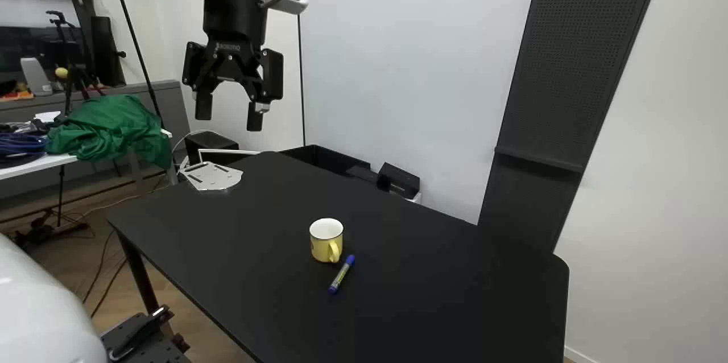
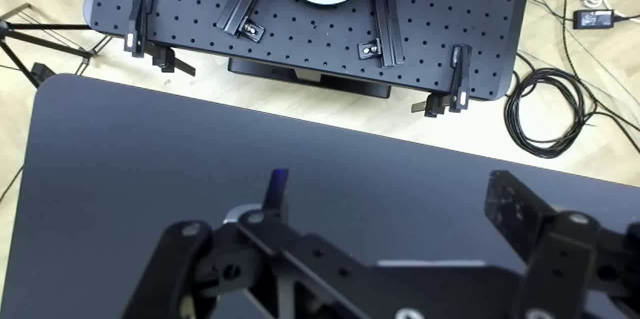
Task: Put the marker in the cup
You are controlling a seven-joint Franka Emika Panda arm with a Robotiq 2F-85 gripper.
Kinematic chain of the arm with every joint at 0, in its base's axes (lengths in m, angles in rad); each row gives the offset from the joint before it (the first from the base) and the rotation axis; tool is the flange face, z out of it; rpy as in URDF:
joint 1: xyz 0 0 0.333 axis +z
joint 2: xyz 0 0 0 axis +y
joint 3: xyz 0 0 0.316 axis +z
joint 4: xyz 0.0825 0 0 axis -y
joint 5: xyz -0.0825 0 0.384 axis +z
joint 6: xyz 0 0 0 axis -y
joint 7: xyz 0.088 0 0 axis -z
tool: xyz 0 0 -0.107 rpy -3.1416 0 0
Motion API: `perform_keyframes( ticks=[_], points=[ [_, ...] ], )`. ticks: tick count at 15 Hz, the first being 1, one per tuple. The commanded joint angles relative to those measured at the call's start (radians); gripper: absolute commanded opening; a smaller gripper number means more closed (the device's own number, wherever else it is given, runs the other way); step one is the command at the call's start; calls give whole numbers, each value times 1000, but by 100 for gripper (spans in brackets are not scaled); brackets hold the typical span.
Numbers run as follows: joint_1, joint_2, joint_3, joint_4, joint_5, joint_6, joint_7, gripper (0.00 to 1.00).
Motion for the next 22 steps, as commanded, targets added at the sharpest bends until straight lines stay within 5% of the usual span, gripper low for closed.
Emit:
perform_keyframes(
  ticks=[1,15,22],
  points=[
    [2,1,-1,2,-1,-1,1,100],
    [-10,15,-4,5,-12,23,14,100],
    [-99,153,-16,12,-198,478,53,100]
  ],
)
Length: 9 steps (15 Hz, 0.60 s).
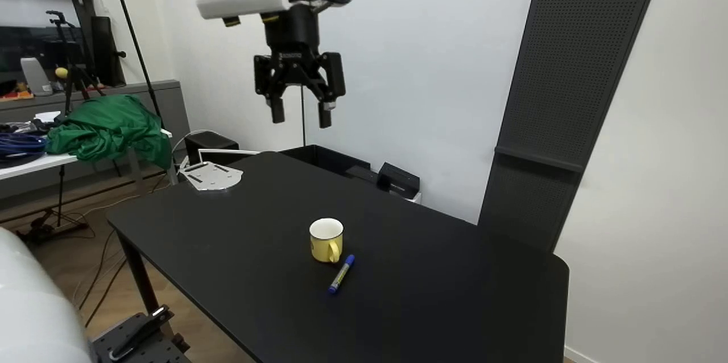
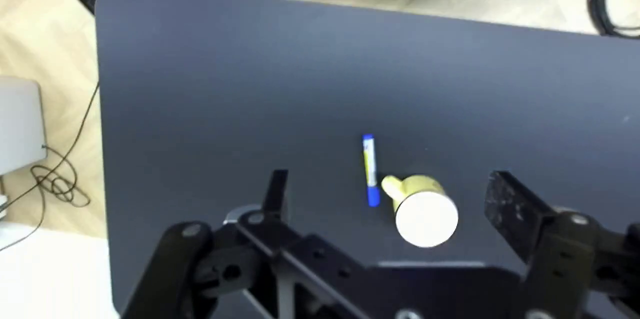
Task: Put the marker in the cup
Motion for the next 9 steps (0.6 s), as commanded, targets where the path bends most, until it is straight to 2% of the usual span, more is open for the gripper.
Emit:
perform_keyframes(
  ticks=[1,4,9],
  points=[
    [-29,103,-8,18,-104,245,36,100],
    [-52,205,-17,39,-153,401,53,100],
    [-46,343,-42,74,-100,465,32,100]
  ],
)
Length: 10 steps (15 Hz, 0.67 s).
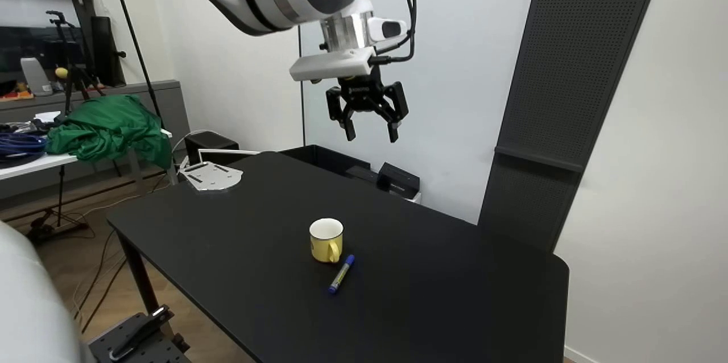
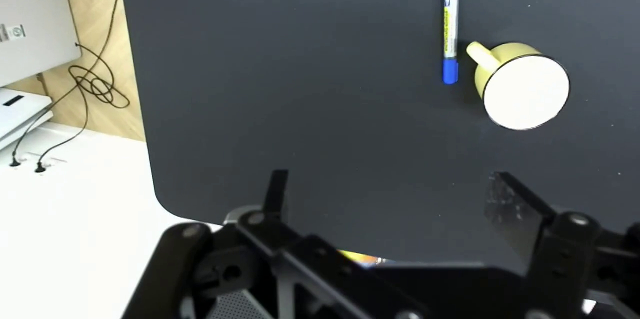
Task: Put the marker in the cup
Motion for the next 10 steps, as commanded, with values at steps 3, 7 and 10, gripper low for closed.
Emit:
perform_keyframes(
  ticks=[3,7,10],
  points=[
    [14,68,-15,18,10,6,1,100],
    [17,87,-12,14,8,34,15,100],
    [23,107,-1,-37,-11,125,33,100]
  ],
)
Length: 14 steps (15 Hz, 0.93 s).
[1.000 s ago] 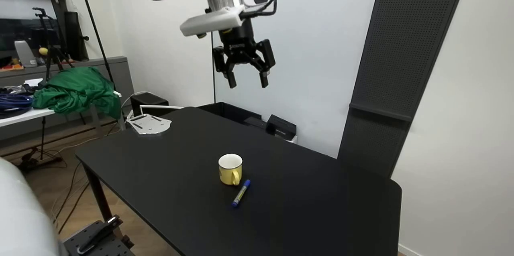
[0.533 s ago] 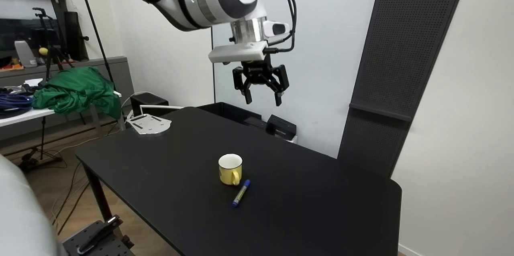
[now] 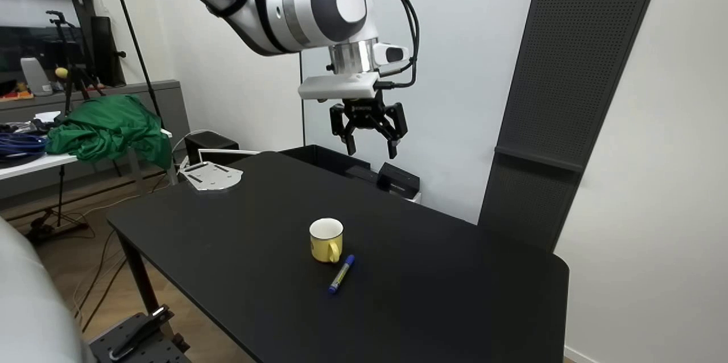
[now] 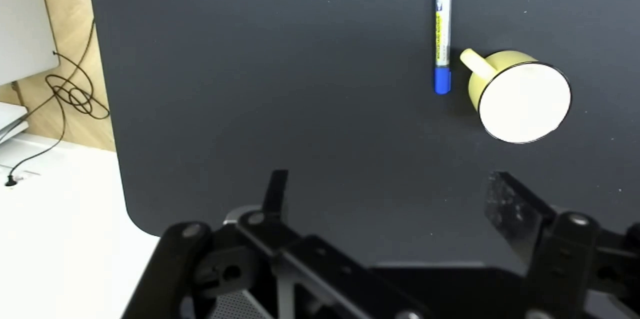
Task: Put the marker in the cup
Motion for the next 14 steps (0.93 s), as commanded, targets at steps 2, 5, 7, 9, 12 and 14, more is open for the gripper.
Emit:
perform_keyframes(
  ticks=[2,5,7,9,12,14],
  points=[
    [20,38,5,-81,-20,135,36,100],
    [31,73,3,-136,-5,194,23,100],
    [40,97,-1,-171,21,212,-1,100],
    [50,123,-2,-201,48,220,-34,100],
    [65,160,0,-233,105,222,-84,100],
    [64,158,0,-227,83,208,-62,100]
  ],
)
